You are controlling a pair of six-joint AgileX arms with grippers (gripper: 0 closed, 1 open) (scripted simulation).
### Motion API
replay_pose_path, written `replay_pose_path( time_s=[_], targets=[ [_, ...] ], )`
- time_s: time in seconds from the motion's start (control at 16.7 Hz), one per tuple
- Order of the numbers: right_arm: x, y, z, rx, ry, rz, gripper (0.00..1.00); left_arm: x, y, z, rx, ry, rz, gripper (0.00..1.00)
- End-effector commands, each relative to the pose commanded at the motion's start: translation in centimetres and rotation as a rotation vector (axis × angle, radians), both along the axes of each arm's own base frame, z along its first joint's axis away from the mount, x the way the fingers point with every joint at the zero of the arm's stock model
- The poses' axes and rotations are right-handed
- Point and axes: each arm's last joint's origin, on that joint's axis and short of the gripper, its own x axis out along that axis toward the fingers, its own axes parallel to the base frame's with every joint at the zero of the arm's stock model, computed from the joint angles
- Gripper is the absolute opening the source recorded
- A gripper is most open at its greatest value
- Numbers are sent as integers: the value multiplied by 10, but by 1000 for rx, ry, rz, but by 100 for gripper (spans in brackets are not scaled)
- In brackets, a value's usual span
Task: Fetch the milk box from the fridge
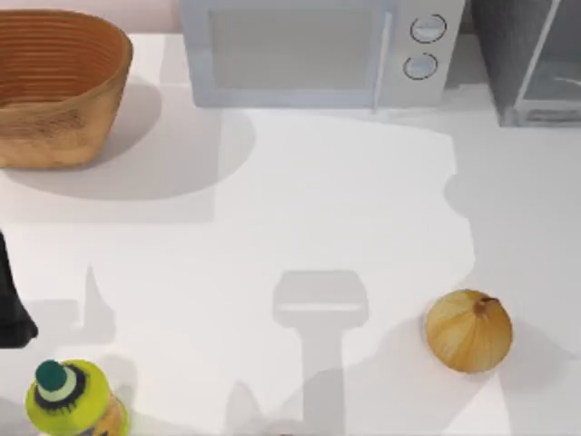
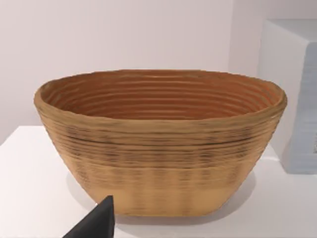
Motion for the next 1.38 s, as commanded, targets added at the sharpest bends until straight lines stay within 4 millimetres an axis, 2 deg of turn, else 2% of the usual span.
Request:
replay_pose_path(
  time_s=[0.12,0.42,0.6,0.9,1.02,1.14,1.38],
  targets=[
    [0,0,6,0,-3,0,0,0,0,0,0,0,0,100],
    [-4,0,5,1,0,2,0,0,0,0,0,0,0,100],
    [-24,-1,7,-3,-3,0,0,0,0,0,0,0,0,100],
    [-80,0,1,6,18,-1,0,0,0,0,0,0,0,100],
    [-95,1,2,4,9,0,0,0,0,0,0,0,0,100],
    [-100,1,4,2,2,1,0,0,0,0,0,0,0,100],
    [-99,3,2,6,8,5,0,0,0,0,0,0,0,100]
  ],
)
